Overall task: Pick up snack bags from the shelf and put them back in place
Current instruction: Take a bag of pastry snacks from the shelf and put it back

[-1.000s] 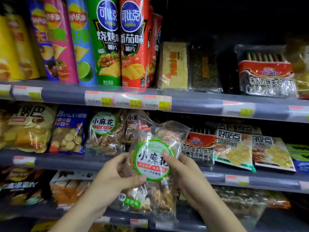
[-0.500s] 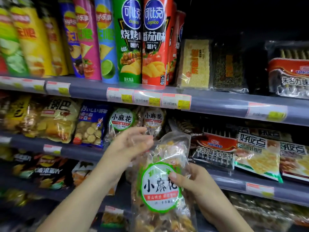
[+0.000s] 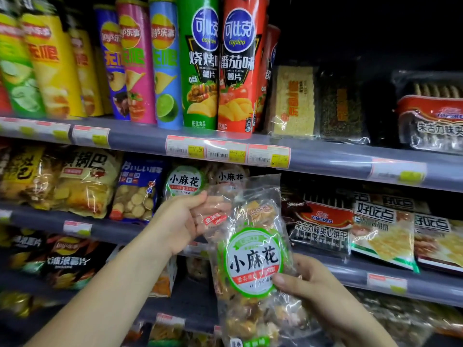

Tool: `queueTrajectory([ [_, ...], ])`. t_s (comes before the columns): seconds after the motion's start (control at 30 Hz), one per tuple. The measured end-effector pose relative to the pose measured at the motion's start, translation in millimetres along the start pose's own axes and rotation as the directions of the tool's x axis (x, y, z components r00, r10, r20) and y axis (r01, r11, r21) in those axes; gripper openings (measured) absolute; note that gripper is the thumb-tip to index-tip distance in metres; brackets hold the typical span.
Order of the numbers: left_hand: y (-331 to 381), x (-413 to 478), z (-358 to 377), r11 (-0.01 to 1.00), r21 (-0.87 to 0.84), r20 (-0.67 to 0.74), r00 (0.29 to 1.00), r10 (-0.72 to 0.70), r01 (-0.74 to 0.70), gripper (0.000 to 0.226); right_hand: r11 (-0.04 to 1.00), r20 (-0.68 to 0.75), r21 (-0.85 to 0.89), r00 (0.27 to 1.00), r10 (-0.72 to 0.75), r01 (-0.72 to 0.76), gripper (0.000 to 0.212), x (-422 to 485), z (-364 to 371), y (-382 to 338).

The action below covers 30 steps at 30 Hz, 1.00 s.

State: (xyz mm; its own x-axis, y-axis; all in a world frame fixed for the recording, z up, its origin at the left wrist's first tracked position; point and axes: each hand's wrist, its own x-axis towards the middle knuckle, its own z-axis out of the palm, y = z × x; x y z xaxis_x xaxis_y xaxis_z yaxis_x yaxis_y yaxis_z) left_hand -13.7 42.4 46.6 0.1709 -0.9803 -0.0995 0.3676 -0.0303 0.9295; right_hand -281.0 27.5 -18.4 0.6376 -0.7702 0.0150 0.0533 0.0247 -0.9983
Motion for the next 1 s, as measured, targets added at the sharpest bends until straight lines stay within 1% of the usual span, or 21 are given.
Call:
queueTrajectory([
  [0.07, 0.5, 3.6, -1.7, 0.999, -0.011, 0.028, 0.999, -0.033, 0.033, 0.040, 1.000, 0.006, 0.012, 1.000, 0.001, -0.001, 0.039, 1.4, 2.8, -2.8],
  [0.2, 6.2, 9.5, -11.3, 0.998, -0.062, 0.002, 1.000, 0.002, -0.002, 0.067, 0.998, -0.046, 0.059, 0.999, -0.018, 0.020, 0.043, 5.5, 4.9, -5.3],
  [0.27, -1.4, 3.0, -14.3, 0.998, 0.065, -0.014, 1.000, 0.012, -0.011, 0.069, 0.995, -0.118, 0.095, 0.993, -0.012, 0.023, 0.037, 7.9, 6.8, -7.8],
  [0.33, -20.6, -12.9, -8.1, 0.965, 0.260, 0.049, 0.998, -0.034, 0.020, 0.068, 0.991, -0.204, 0.126, 0.979, -0.011, 0.038, 0.034, 13.5, 11.2, -12.9],
  [0.37, -30.6, -22.6, -2.0, 0.931, 0.364, 0.101, 0.992, -0.069, 0.028, 0.064, 0.987, -0.250, 0.152, 0.968, -0.010, 0.049, 0.036, 18.3, 14.0, -16.1],
  [0.43, -42.6, -34.4, 10.1, 0.881, 0.473, 0.159, 0.983, -0.091, 0.005, 0.048, 0.974, -0.332, 0.206, 0.943, -0.016, 0.089, 0.037, 29.4, 19.1, -25.2],
  [0.47, -44.6, -36.0, 14.7, 0.879, 0.475, 0.177, 0.983, -0.055, -0.037, 0.038, 0.974, -0.352, 0.200, 0.935, -0.031, 0.108, 0.038, 33.2, 22.2, -31.3],
  [0.5, -43.3, -32.7, 16.0, 0.867, 0.491, 0.169, 0.986, 0.006, -0.089, 0.030, 0.981, -0.374, 0.153, 0.926, -0.051, 0.116, 0.038, 38.7, 21.4, -35.7],
  [0.53, -38.5, -28.1, 15.7, 0.829, 0.541, 0.142, 0.987, 0.076, -0.142, 0.027, 0.991, -0.394, 0.078, 0.917, -0.070, 0.110, 0.038, 43.9, 21.0, -40.6],
  [0.57, -33.2, -21.2, 14.8, 0.762, 0.619, 0.119, 0.982, 0.148, -0.190, 0.031, 0.996, -0.428, -0.019, 0.899, -0.092, 0.093, 0.040, 48.8, 20.1, -45.4],
  [0.6, -30.5, -11.4, 11.8, 0.690, 0.690, 0.101, 0.973, 0.206, -0.218, 0.038, 0.992, -0.470, -0.108, 0.876, -0.106, 0.063, 0.047, 56.0, 16.6, -48.5],
  [0.63, -27.3, -4.4, 10.5, 0.639, 0.735, 0.087, 0.966, 0.245, -0.228, 0.039, 0.980, -0.502, -0.195, 0.855, -0.132, 0.036, 0.054, 63.4, 13.1, -50.9],
  [0.67, -25.7, 2.7, 9.9, 0.614, 0.756, 0.070, 0.961, 0.269, -0.227, 0.036, 0.956, -0.528, -0.292, 0.832, -0.173, 0.014, 0.052, 70.8, 9.8, -51.9],
  [0.73, -26.3, 13.4, 9.9, 0.565, 0.791, 0.047, 0.944, 0.327, -0.235, 0.039, 0.886, -0.560, -0.464, 0.776, -0.289, -0.005, 0.043, 84.6, 7.2, -52.3],
  [0.77, -28.3, 18.0, 9.7, 0.526, 0.816, 0.035, 0.929, 0.368, -0.239, 0.043, 0.856, -0.576, -0.516, 0.745, -0.336, -0.014, 0.046, 90.4, 6.9, -50.5],
  [0.83, -34.0, 28.2, 8.5, 0.438, 0.862, 0.029, 0.887, 0.462, -0.256, 0.045, 0.792, -0.585, -0.609, 0.692, -0.423, -0.031, 0.059, 97.8, 9.7, -47.3],
  [0.9, -42.9, 36.3, 7.8, 0.373, 0.891, 0.036, 0.860, 0.510, -0.258, 0.034, 0.672, -0.545, -0.735, 0.668, -0.507, -0.091, 0.065, 103.9, 11.9, -41.9],
  [0.97, -52.3, 41.2, 7.2, 0.360, 0.893, 0.049, 0.852, 0.521, -0.272, 0.025, 0.546, -0.504, -0.821, 0.662, -0.555, -0.168, 0.070, 110.7, 11.8, -34.2],
  [1.0, -56.9, 43.3, 6.3, 0.360, 0.888, 0.056, 0.844, 0.533, -0.286, 0.023, 0.510, -0.491, -0.840, 0.661, -0.568, -0.185, 0.071, 113.8, 11.1, -32.7],
])
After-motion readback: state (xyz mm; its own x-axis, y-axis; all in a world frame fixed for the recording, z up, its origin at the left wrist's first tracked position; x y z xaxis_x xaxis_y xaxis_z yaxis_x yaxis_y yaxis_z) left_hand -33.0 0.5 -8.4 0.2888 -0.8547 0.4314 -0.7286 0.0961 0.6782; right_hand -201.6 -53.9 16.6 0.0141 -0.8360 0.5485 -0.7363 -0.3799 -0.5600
